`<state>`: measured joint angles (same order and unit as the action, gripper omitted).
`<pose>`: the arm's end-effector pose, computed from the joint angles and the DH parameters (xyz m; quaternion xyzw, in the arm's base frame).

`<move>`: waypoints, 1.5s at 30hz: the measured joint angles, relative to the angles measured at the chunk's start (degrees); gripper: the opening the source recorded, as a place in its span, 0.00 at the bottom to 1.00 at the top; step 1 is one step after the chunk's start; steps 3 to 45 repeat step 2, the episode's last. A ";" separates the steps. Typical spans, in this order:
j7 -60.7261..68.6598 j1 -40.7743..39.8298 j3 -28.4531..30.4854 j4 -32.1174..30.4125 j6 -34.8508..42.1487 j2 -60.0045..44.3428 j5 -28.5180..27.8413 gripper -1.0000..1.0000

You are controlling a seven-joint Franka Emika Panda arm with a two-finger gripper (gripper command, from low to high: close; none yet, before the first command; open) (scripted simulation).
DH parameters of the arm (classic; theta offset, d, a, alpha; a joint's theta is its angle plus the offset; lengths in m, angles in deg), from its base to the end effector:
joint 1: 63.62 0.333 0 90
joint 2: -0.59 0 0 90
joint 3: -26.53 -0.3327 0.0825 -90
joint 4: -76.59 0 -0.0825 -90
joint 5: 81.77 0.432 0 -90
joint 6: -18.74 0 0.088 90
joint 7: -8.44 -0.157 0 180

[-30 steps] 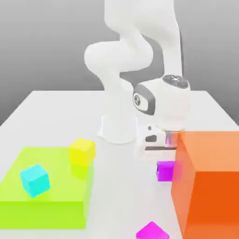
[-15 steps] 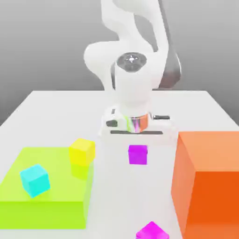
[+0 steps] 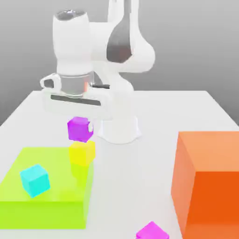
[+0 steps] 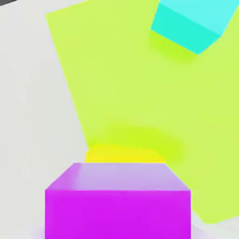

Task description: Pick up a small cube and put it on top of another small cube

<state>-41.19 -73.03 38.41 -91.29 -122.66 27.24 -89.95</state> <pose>0.3281 -0.1134 0.2227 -0.8514 0.5245 0.0007 0.0017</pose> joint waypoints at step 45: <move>0.00 0.00 0.00 0.00 0.00 0.00 0.00 1.00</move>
